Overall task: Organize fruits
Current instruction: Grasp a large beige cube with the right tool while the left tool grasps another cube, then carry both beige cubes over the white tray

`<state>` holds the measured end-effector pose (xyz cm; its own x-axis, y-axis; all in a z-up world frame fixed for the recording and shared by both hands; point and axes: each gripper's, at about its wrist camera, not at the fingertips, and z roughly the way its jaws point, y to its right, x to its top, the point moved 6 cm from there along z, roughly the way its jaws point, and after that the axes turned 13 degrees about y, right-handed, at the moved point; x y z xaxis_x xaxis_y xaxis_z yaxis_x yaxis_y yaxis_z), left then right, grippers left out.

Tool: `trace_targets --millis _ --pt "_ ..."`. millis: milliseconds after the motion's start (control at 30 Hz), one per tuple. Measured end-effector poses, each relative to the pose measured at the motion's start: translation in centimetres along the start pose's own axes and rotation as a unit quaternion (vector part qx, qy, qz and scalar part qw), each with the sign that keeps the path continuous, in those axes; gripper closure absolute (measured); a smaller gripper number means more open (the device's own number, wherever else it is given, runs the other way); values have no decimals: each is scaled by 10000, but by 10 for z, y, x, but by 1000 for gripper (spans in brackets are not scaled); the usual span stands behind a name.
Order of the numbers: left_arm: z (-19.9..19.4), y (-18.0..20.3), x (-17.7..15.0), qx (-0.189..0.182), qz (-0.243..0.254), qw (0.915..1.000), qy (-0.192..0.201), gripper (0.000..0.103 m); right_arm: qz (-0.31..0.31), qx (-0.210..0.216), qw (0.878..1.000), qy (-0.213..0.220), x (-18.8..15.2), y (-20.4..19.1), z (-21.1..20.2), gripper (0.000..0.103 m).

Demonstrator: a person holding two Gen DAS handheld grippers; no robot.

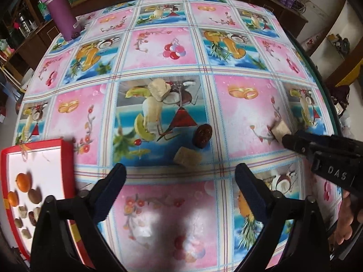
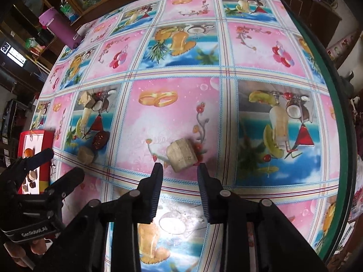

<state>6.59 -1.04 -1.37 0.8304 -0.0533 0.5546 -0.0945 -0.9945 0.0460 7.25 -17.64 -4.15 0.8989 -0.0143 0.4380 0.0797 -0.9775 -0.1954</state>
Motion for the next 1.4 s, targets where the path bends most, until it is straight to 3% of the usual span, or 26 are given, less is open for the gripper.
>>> trace_targets --millis 100,300,400,533,667,1400 --pt "7 1 -1 -89 -65 9999 -91 28 -21 -2 10000 -31 -1 -2 4 73" --pt "16 5 -5 -286 -112 9992 -268 52 -36 -56 10000 -58 0 -1 8 74" --pt "18 9 -5 -503 -200 9980 -341 56 -51 -50 9998 -181 -1 -1 11 74" --pt "20 14 -4 -522 -136 9979 -361 57 -136 -138 9996 -228 0 -3 12 74" --pt "24 16 -6 -690 -210 9961 -510 75 -174 -231 9993 -244 2 -2 16 74" --pt "22 16 -5 -924 -327 9940 -486 82 25 -438 9990 112 9 1 18 77"
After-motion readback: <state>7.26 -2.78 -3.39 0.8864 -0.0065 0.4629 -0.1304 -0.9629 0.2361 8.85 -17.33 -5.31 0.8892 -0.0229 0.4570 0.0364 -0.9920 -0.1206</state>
